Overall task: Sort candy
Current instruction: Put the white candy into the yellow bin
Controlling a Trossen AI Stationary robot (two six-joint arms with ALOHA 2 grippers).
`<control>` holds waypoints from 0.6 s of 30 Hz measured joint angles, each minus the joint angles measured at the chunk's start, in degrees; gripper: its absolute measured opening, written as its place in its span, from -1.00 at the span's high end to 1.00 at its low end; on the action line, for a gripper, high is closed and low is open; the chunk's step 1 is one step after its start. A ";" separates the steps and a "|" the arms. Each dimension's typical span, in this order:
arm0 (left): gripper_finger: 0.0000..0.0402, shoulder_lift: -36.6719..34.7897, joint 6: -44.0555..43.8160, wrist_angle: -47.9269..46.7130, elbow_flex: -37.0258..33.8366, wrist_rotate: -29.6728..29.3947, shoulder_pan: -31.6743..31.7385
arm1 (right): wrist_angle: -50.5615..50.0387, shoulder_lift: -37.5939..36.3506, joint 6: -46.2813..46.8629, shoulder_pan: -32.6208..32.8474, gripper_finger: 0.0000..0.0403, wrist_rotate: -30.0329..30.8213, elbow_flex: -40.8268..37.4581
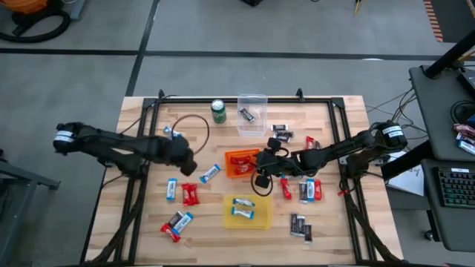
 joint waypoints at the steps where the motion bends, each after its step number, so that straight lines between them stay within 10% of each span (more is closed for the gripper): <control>1: 1.00 0.02 1.18 0.03 -0.79 -0.17 2.44 | -0.09 0.00 0.02 0.00 0.33 -0.36 0.01; 9: 0.89 0.04 6.28 1.71 -7.93 -0.81 18.74 | -0.31 0.00 0.03 0.13 0.30 -3.11 0.00; 18: 0.42 0.06 10.07 7.98 -11.25 -0.81 19.46 | 0.17 0.01 0.29 0.11 0.28 -3.11 0.00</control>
